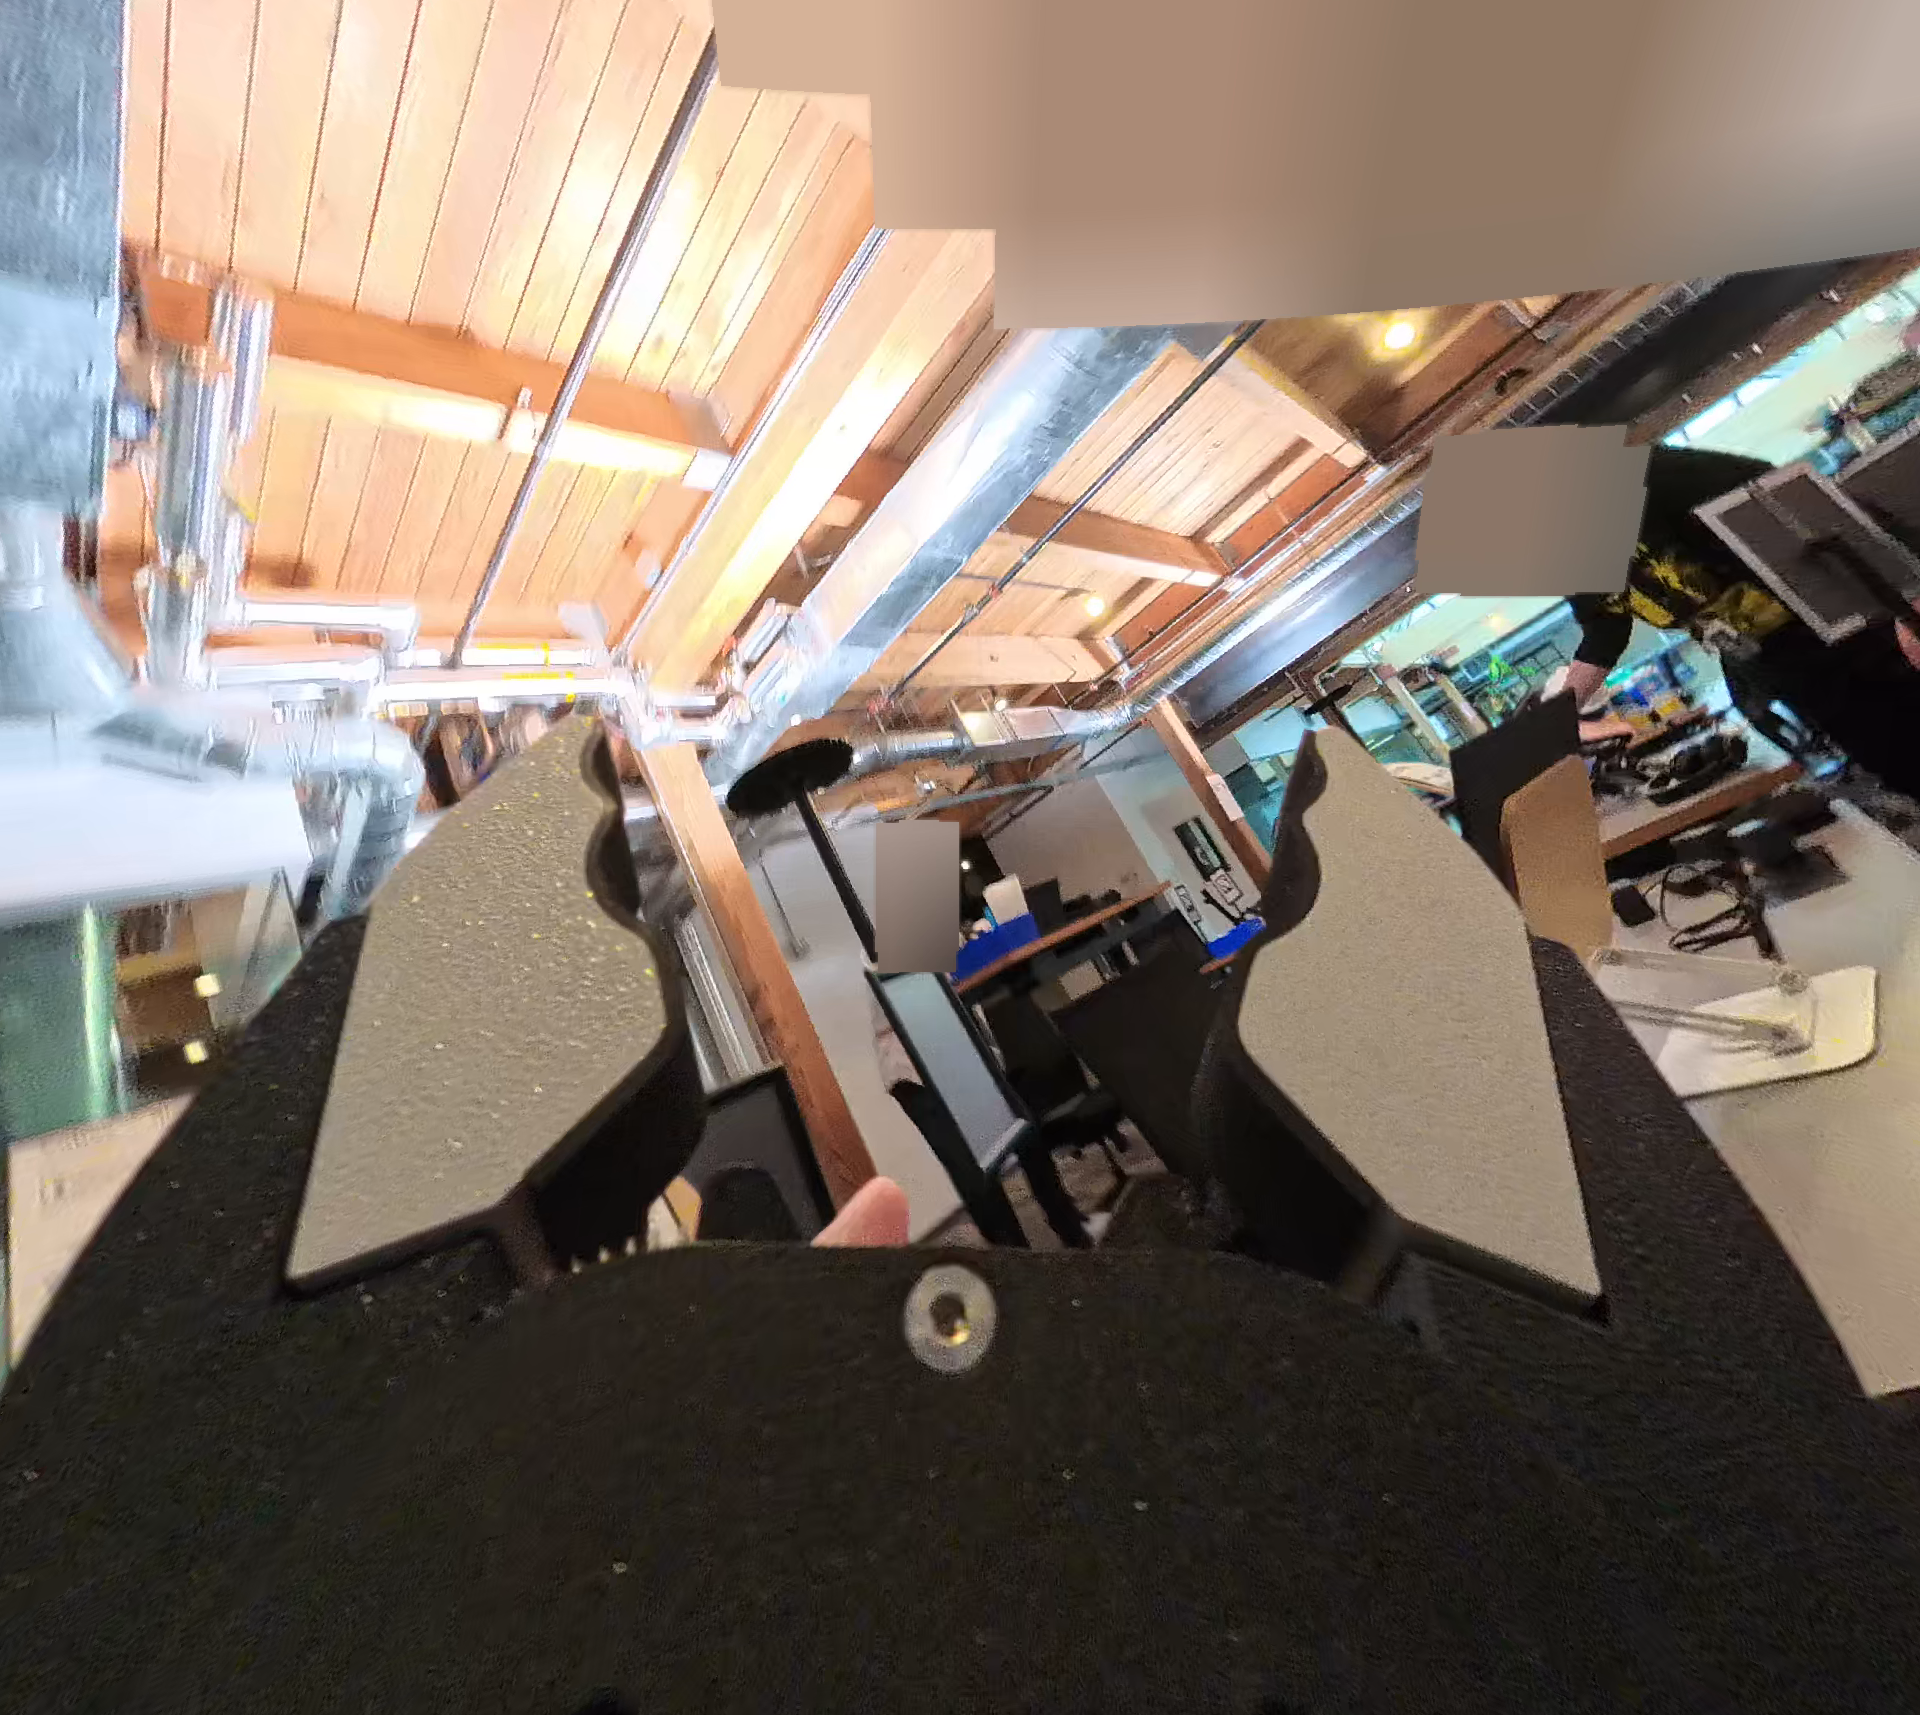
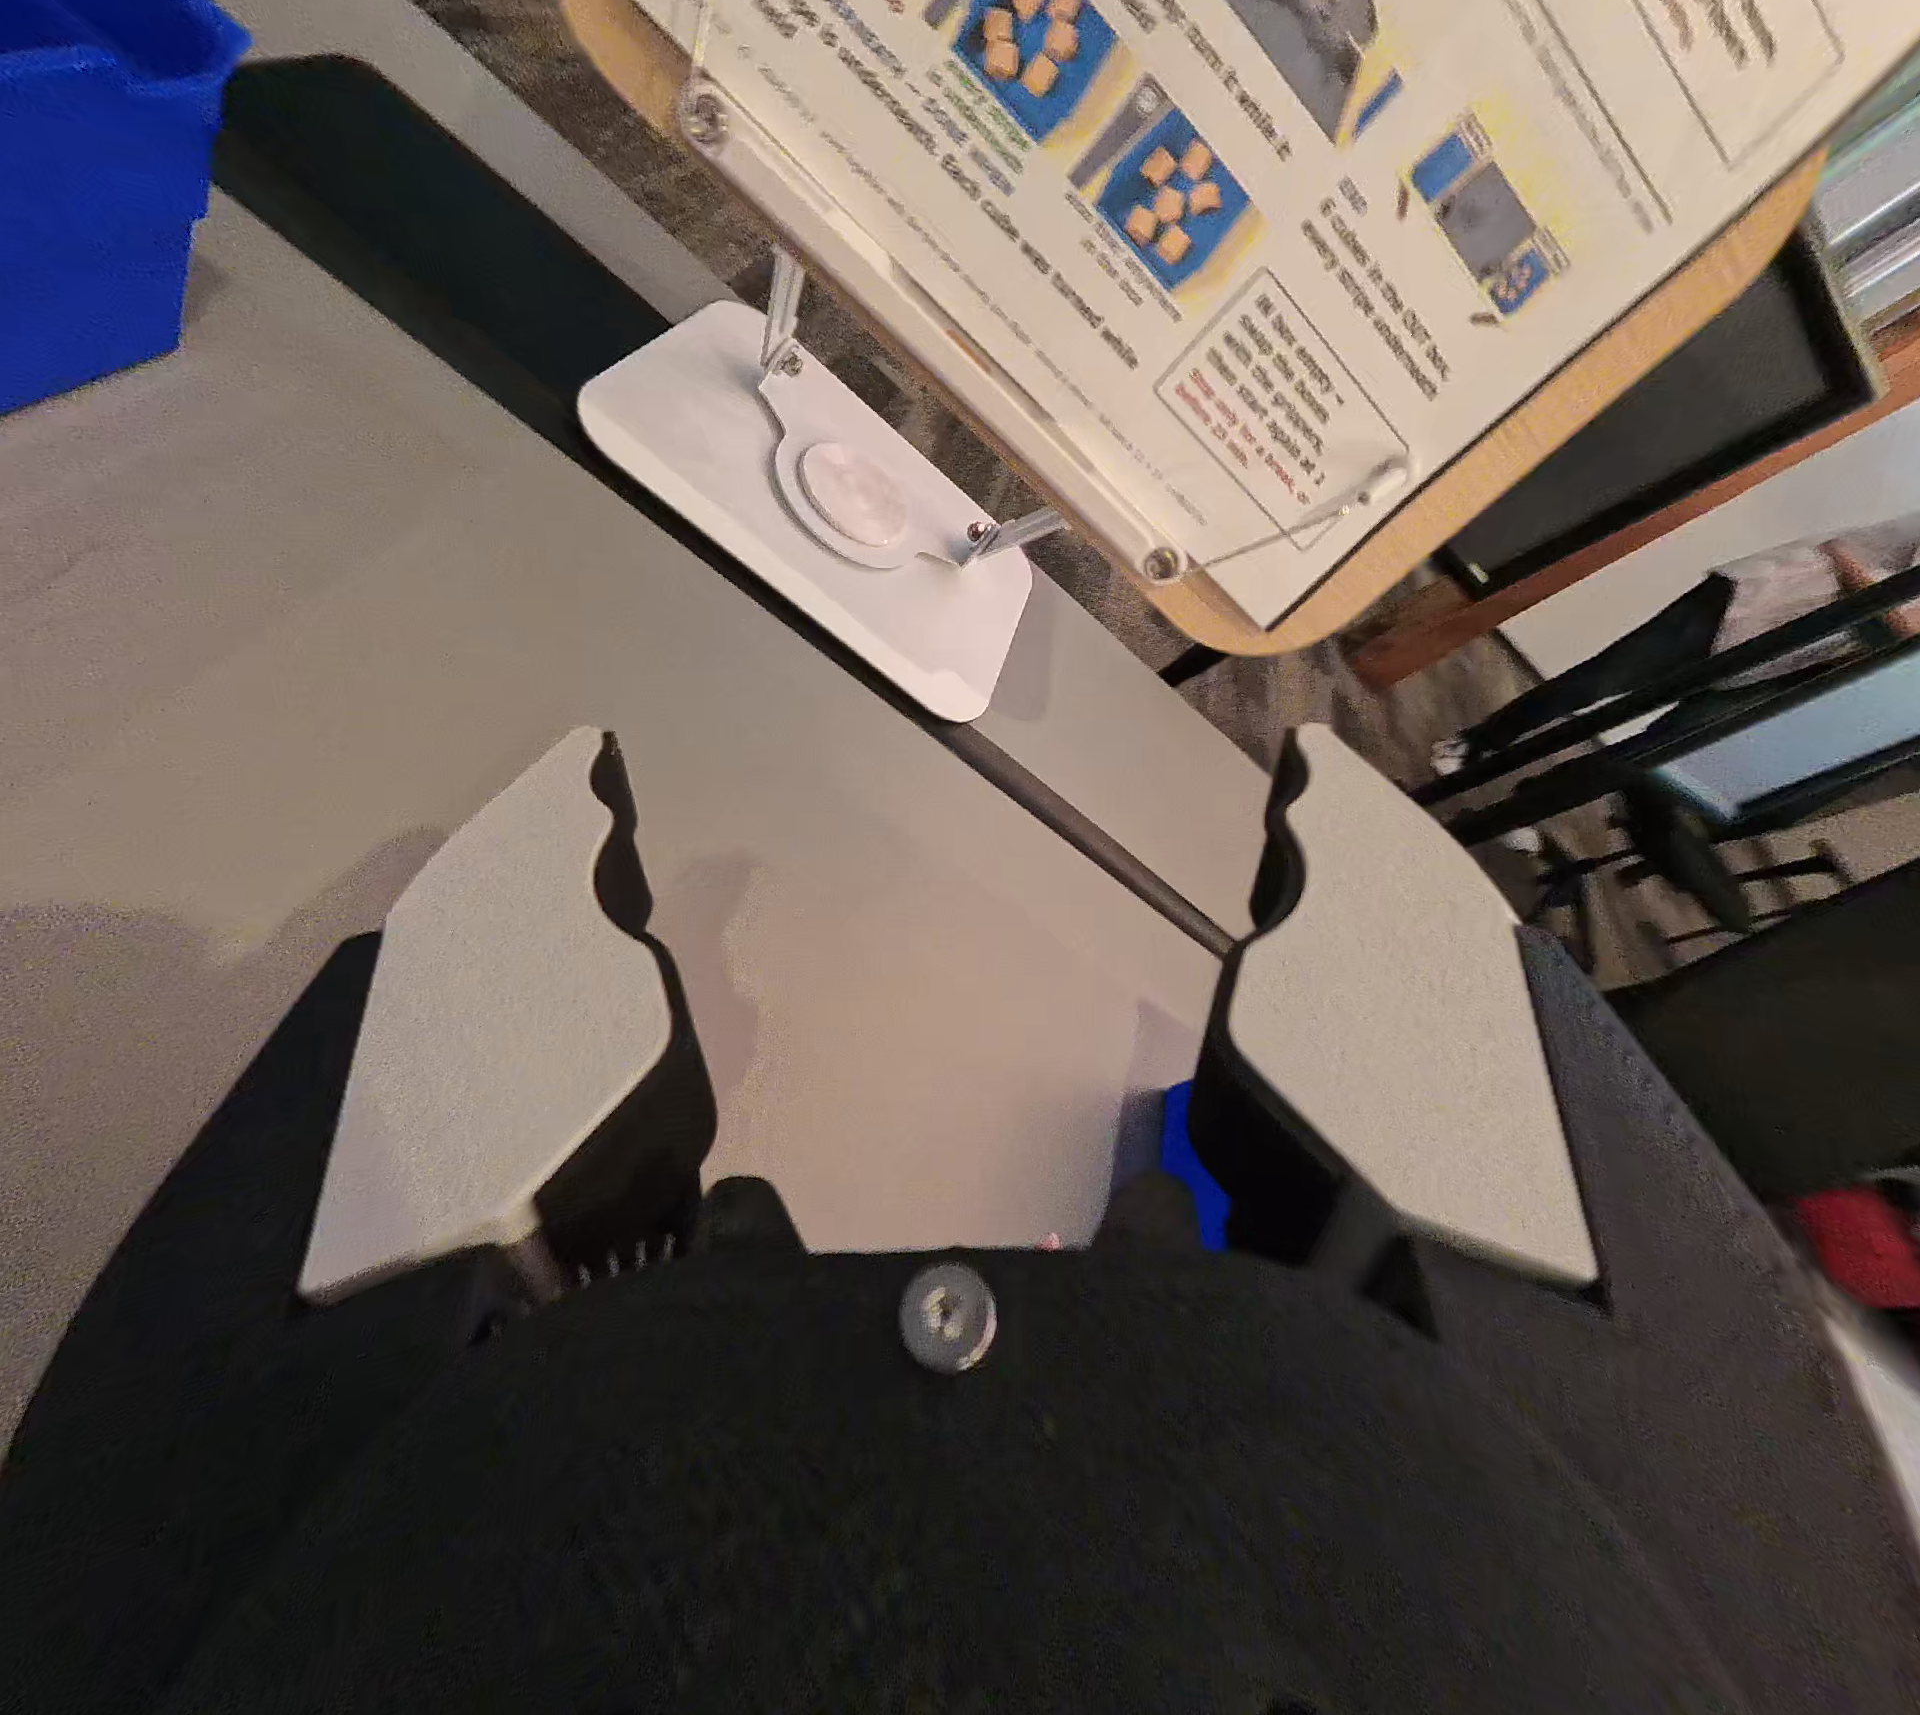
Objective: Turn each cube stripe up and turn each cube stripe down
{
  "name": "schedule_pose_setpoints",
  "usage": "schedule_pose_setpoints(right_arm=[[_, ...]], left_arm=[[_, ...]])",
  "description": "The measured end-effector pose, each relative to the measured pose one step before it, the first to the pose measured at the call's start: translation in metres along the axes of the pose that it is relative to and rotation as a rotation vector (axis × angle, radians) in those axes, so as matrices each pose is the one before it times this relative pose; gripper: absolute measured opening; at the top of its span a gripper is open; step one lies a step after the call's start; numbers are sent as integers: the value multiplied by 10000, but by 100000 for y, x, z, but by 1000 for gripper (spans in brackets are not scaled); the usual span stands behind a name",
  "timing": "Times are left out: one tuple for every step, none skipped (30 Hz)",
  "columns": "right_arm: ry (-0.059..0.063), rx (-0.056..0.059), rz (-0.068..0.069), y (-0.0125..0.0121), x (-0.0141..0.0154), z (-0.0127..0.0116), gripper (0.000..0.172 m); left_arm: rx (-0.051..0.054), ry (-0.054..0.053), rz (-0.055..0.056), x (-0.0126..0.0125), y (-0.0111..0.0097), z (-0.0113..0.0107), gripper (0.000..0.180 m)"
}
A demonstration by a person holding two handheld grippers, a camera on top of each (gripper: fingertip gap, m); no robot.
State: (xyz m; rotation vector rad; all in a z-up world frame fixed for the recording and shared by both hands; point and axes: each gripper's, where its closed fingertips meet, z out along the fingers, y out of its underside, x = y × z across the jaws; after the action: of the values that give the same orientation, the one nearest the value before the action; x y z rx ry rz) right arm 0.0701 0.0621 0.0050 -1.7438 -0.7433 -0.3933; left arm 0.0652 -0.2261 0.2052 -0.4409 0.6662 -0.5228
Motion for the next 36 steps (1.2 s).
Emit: schedule_pose_setpoints(right_arm=[[52,52,-285,-540,-729,-169,116],[-20,96,-190,-590,-714,-214,116],[-53,81,-148,-540,-638,-201,116],[-30,53,-145,-466,-507,-184,116],[-7,44,-151,-425,-372,-160,116],[2,40,-133,-360,-273,-140,116],[-22,23,-103,-296,-213,-108,116],[-22,-18,-76,-174,-144,-61,116],[-2,-28,-67,-99,-82,-45,116],[0,-19,-59,-56,-65,-18,116],[-20,-17,-37,-12,-96,5,116],[-48,-32,-23,47,-121,23,116],[-28,-28,-24,64,-108,12,116],[-16,-9,-20,57,-75,0,116],[-20,-11,-6,62,-61,-1,116],[-10,-9,-13,54,-41,-21,116],[6,12,-23,9,-16,-39,116],[3,24,-20,-11,-2,-38,116],[-11,14,-14,17,-12,-48,116],[-3,10,-10,27,-4,-29,116],[3,31,-8,3,25,-33,116],[-7,23,-5,9,3,-15,116],[-3,-7,-2,51,12,5,116],[0,-2,-3,37,13,19,116],[0,13,1,6,1,0,116],[-9,15,11,3,-1,6,116],[-21,5,9,7,-18,10,116],[-14,4,-4,2,-9,1,116],[-7,24,-1,-28,-1,-7,116],[-18,31,14,-30,-24,-12,116],[-35,29,18,-19,-42,-16,116],[-41,19,29,33,-50,10,116],[-34,-16,38,102,-42,48,116],[-29,-32,29,138,-49,88,116],[-30,-26,21,115,-57,96,116],[-32,-28,0,96,-53,86,116]], left_arm=[[121,143,522,792,-120,-80,119],[-4,110,453,612,139,-7,118],[-78,139,244,459,309,30,118],[-53,47,86,191,328,34,119],[-95,58,4,125,386,40,120],[-164,33,-22,12,471,71,120],[-187,-79,33,-185,473,76,121],[-118,-19,42,-110,330,18,121],[-93,24,14,-79,238,-15,121],[-27,-62,-13,-207,75,-13,120],[-21,-27,-35,-140,42,7,120],[-83,-12,-26,-101,127,35,120],[-96,-25,13,-85,191,55,120],[-63,-4,50,-18,162,41,120],[-66,29,48,45,191,30,120],[-87,-5,48,18,227,54,120],[-82,-50,41,-48,216,44,120],[-76,-18,15,0,201,48,120],[-52,35,-24,80,143,45,120],[-50,10,-12,47,114,30,120],[-34,17,9,49,63,39,120],[-34,3,20,27,54,36,119],[-51,-5,11,20,79,40,119],[-70,38,-25,67,134,55,119],[-108,59,-62,100,228,67,119],[-116,45,-54,111,269,94,120],[-119,-7,12,51,287,79,120],[-83,-52,98,-4,239,48,119],[-40,29,104,133,158,38,119],[-45,-4,84,72,129,40,119],[-28,43,20,113,102,32,119],[-33,57,-29,117,73,48,119],[-39,36,-54,56,91,36,120],[-19,-44,-17,-67,74,16,120],[36,-33,17,-90,-63,-10,120],[71,-30,8,-124,-257,-43,120]])
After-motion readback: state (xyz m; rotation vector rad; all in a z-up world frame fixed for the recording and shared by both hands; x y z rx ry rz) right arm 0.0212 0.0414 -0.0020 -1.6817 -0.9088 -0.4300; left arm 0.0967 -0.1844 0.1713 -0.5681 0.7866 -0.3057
